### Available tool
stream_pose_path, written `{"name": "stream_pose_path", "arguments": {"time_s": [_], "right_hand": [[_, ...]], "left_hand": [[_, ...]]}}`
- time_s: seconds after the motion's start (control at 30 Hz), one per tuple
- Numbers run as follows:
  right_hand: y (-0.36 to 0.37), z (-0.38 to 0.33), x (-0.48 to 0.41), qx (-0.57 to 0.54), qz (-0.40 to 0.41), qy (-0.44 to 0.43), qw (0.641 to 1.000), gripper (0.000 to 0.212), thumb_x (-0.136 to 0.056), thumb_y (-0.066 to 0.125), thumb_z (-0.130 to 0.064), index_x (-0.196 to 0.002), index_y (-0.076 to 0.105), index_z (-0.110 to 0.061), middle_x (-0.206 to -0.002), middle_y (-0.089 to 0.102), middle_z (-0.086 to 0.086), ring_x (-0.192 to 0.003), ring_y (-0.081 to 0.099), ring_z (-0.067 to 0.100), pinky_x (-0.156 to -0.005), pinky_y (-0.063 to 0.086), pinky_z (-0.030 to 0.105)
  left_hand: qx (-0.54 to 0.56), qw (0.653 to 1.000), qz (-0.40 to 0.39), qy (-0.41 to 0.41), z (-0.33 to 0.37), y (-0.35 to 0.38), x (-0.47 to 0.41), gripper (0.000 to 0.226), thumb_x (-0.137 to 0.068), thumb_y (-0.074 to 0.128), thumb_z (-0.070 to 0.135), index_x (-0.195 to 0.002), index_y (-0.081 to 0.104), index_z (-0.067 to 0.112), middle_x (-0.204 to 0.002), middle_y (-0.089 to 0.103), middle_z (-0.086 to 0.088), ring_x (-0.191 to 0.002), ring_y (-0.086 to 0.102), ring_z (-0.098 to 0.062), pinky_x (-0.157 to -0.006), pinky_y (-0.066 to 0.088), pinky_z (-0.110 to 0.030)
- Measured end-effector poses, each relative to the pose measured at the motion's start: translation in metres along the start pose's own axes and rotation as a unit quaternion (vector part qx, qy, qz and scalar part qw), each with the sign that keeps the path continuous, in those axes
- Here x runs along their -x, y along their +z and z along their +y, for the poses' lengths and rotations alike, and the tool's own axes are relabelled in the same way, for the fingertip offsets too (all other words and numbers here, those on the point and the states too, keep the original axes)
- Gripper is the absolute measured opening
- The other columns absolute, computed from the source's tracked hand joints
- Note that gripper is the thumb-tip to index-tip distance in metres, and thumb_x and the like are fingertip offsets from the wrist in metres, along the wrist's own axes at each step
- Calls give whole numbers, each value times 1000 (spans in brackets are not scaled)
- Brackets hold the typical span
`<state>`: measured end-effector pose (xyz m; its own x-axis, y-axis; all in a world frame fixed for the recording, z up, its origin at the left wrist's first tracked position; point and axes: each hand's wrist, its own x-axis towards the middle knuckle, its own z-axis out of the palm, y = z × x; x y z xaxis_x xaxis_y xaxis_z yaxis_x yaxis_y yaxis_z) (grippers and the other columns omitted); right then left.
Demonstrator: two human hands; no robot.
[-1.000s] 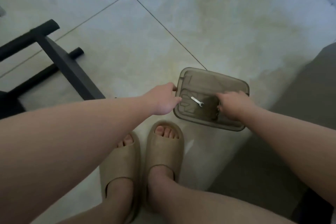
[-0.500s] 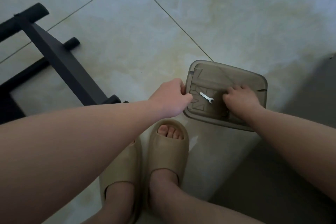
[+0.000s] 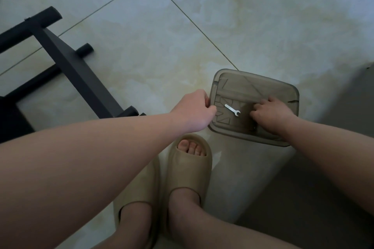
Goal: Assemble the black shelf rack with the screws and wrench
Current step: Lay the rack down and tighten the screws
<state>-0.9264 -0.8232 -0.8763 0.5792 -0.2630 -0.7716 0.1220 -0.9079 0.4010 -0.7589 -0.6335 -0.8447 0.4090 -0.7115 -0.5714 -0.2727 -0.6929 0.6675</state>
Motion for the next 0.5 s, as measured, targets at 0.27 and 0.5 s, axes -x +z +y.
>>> {"name": "stream_pose_path", "arguments": {"time_s": [0.27, 0.5], "right_hand": [[-46, 16, 29, -185, 26, 85, 979, 33, -100, 47, -14, -132, 49, -17, -135, 54, 9, -126, 51, 30, -99, 41, 38], [-130, 4, 74, -508, 126, 76, 848, 35, -105, 40, -8, -132, 62, -13, -129, 61, 14, -117, 57, 33, -89, 43, 30]], "left_hand": [[-53, 997, -43, -29, 7, -29, 19, 43, -100, 51, 41, -133, 47, 14, -122, 64, -8, -112, 58, -28, -81, 38, -31], [-148, 989, 16, -25, 6, -104, 81, 26, -100, 51, 39, -118, 56, 20, -111, 64, 0, -99, 54, -21, -79, 37, -30]]}}
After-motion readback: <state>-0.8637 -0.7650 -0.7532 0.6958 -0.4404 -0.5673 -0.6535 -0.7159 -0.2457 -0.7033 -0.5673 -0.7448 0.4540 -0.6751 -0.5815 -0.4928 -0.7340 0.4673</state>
